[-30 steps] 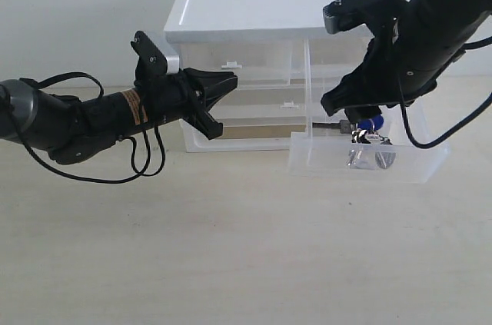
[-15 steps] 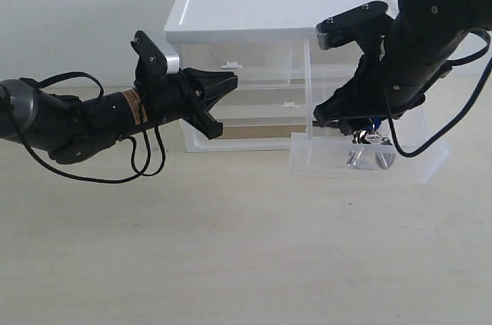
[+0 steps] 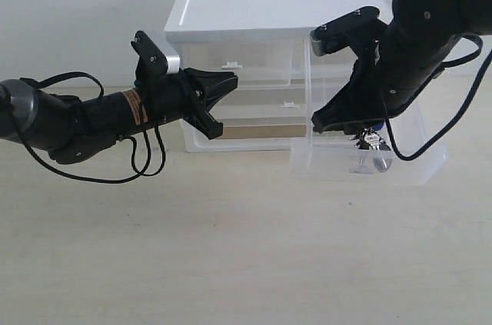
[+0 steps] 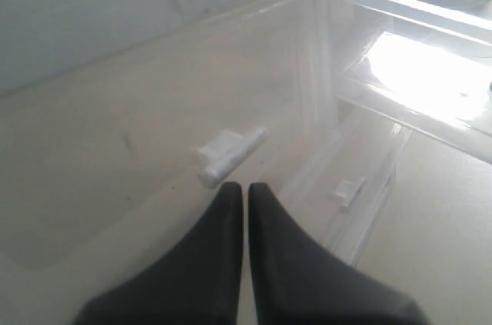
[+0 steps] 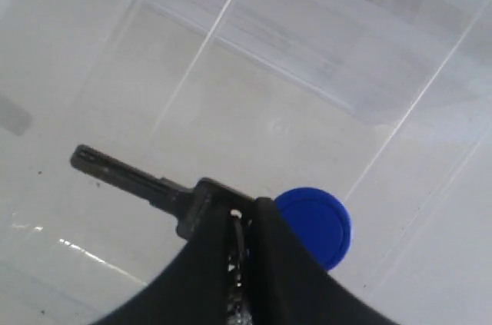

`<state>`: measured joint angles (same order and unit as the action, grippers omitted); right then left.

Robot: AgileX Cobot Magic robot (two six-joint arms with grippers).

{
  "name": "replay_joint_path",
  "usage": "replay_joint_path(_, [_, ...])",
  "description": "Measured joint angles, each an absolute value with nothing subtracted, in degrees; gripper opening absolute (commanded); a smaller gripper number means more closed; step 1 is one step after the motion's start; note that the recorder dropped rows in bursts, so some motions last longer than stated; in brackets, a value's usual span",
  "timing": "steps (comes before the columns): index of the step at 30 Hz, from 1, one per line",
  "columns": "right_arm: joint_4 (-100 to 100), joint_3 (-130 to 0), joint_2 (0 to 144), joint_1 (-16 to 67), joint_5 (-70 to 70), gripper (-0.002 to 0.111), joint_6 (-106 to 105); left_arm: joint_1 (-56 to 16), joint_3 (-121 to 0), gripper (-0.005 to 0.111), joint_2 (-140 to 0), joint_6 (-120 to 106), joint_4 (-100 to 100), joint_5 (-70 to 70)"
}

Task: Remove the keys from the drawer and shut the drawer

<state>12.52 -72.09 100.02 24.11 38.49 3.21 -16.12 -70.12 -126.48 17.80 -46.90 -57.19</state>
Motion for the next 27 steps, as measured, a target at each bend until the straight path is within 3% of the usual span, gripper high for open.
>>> replay_joint_path(10, [15.58, -71.97, 92.59, 24.11, 32.83, 0.000, 3.05, -16.12, -70.12, 0.004, -126.48, 17.80, -46.90, -57.19])
replay_joint_path(20, [11.45, -71.14, 82.38, 26.13, 38.25, 0.000, 1.72, -16.12, -70.12, 0.004, -126.48, 17.80, -46.90, -57.19])
replay_joint_path(27, [14.06, -53.43, 67.69, 32.01, 31.16, 0.000, 11.45, -16.12, -70.12, 0.004, -126.48, 17.80, -46.81, -57.19])
